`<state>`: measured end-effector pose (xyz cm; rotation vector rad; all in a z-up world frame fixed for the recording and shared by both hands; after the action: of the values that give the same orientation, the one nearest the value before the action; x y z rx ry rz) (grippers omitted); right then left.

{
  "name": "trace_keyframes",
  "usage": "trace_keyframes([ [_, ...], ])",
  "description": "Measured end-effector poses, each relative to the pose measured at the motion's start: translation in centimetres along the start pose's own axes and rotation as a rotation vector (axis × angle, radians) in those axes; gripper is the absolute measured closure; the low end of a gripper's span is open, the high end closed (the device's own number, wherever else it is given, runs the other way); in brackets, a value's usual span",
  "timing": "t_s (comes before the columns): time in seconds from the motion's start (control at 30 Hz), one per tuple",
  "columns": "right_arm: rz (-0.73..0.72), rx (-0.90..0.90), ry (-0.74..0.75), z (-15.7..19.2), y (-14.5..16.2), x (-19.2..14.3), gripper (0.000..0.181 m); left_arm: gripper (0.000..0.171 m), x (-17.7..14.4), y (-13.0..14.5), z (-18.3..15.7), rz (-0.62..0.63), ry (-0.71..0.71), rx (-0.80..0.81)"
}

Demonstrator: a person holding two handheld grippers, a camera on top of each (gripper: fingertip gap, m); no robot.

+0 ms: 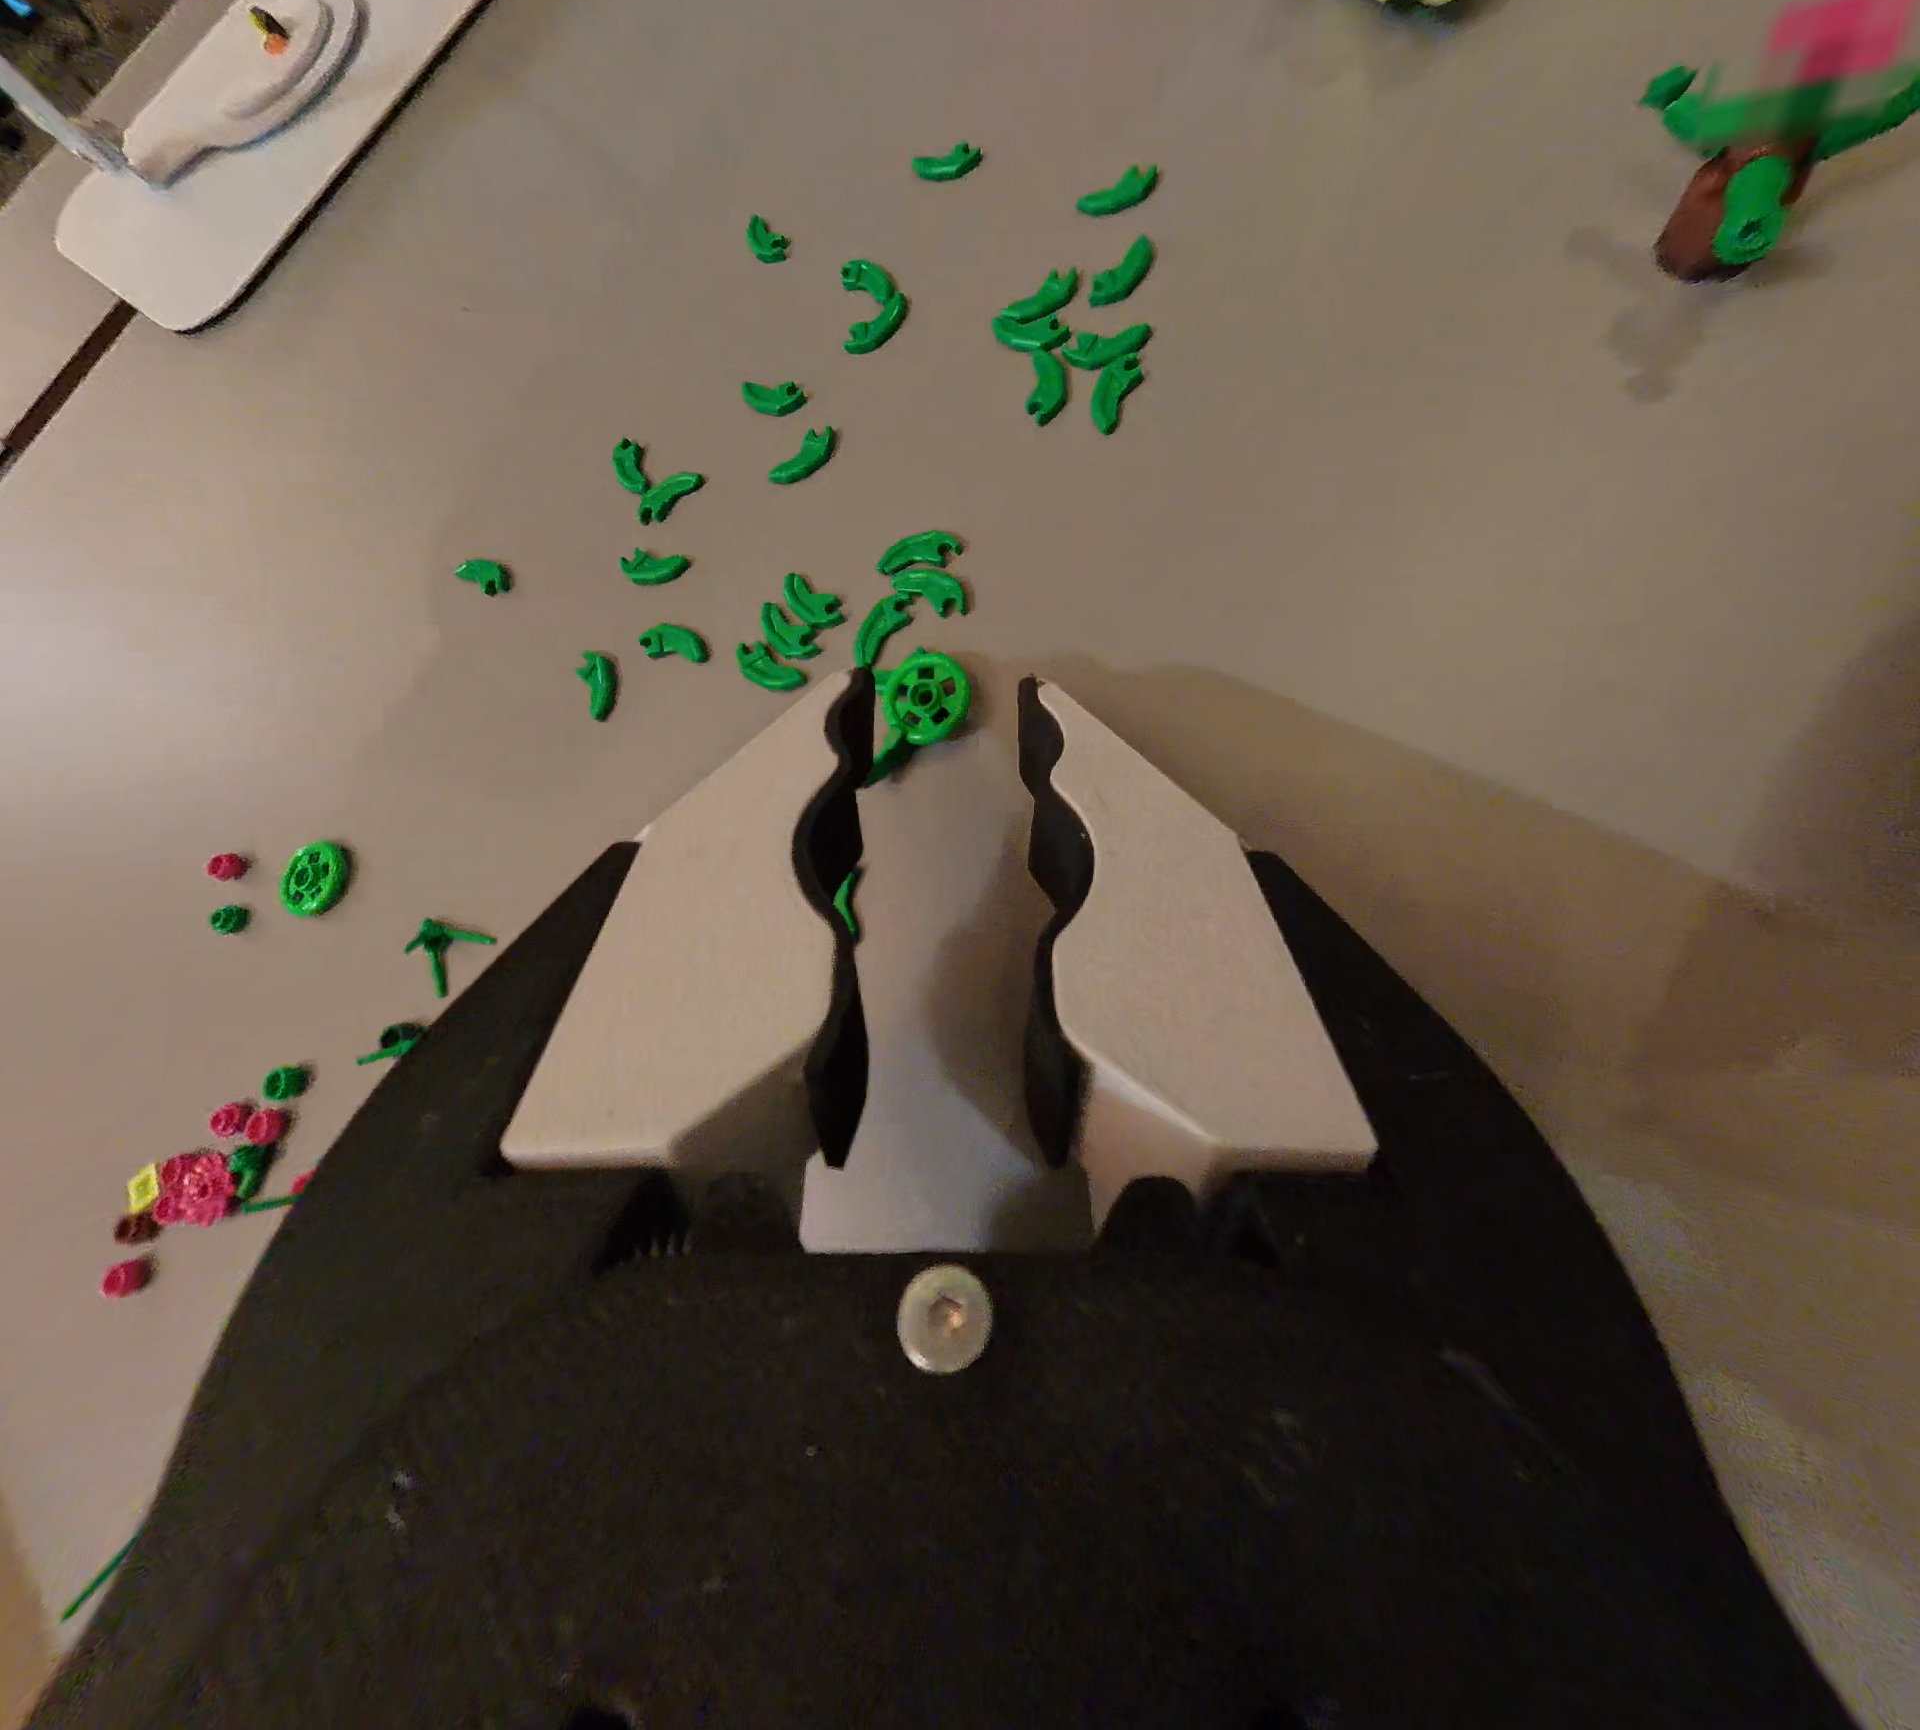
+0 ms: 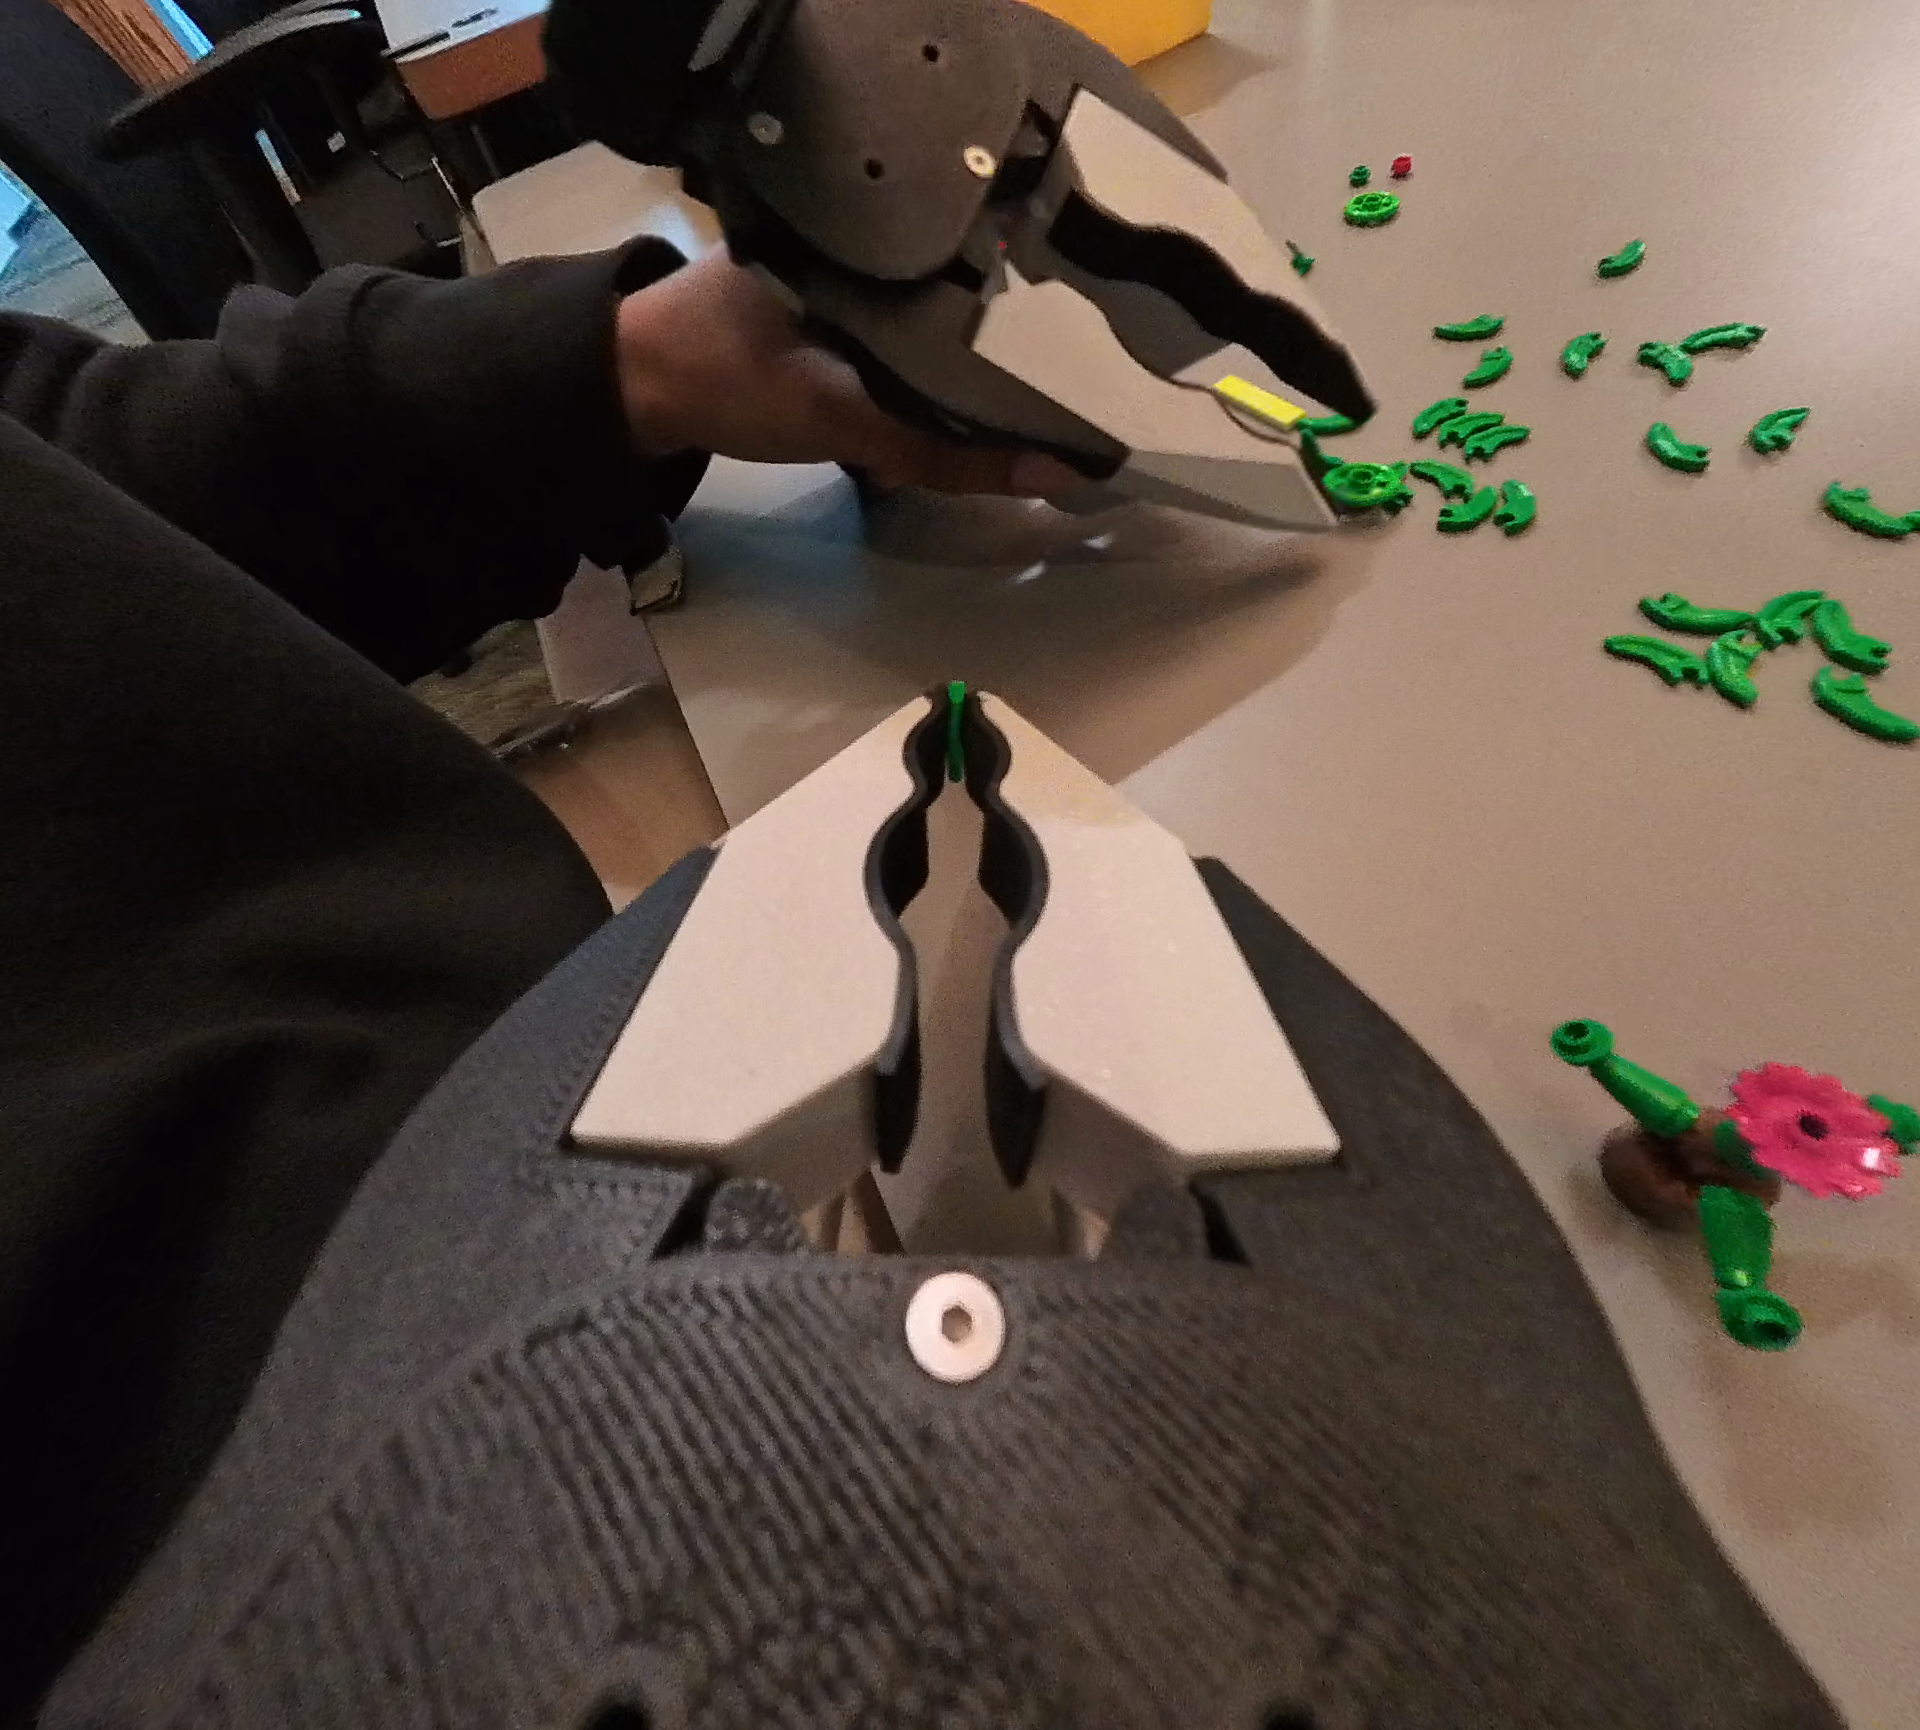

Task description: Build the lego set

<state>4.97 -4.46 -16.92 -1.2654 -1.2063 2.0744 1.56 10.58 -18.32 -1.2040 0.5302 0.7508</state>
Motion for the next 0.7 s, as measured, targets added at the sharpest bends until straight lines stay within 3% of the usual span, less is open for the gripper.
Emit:
trace_keyframes([
  [0.13,-0.036,0.007,-0.006,-0.1,-0.1,-0.4,0.18,0.147,0.8,0.0,0.4,0.049,0.019,-0.015],
  [0.23,-0.07,0.037,-0.034,-0.3,-0.2,-0.8,0.18,0.159,1.1,0.0,0.9,0.06,0.031,-0.034],
  [0.4,-0.099,0.066,-0.06,-0.5,-0.2,-1.2,0.18,0.159,0.2,-0.1,1.4,0.015,0.082,-0.115],
  [0.47,-0.095,0.065,-0.05,-0.6,-0.2,-1.3,0.18,0.16,-0.9,-0.4,1.1,-0.072,0.201,-0.216],
  [0.7,0.115,0.094,0.111,-2.0,1.0,-0.2,0.18,0.161,-5.6,-0.5,0.6,-0.464,0.928,-0.774],
])
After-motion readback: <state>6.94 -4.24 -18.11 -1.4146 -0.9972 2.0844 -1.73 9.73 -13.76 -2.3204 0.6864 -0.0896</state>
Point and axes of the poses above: each gripper's, where its closed fingertips meet, x out along the fingers, y out of its underside, z = x × y across the jaws, the point moved 7 cm from there along -x, back along the fingers, and after that the axes turned 9 degrees about z, right-handed, at the moved point
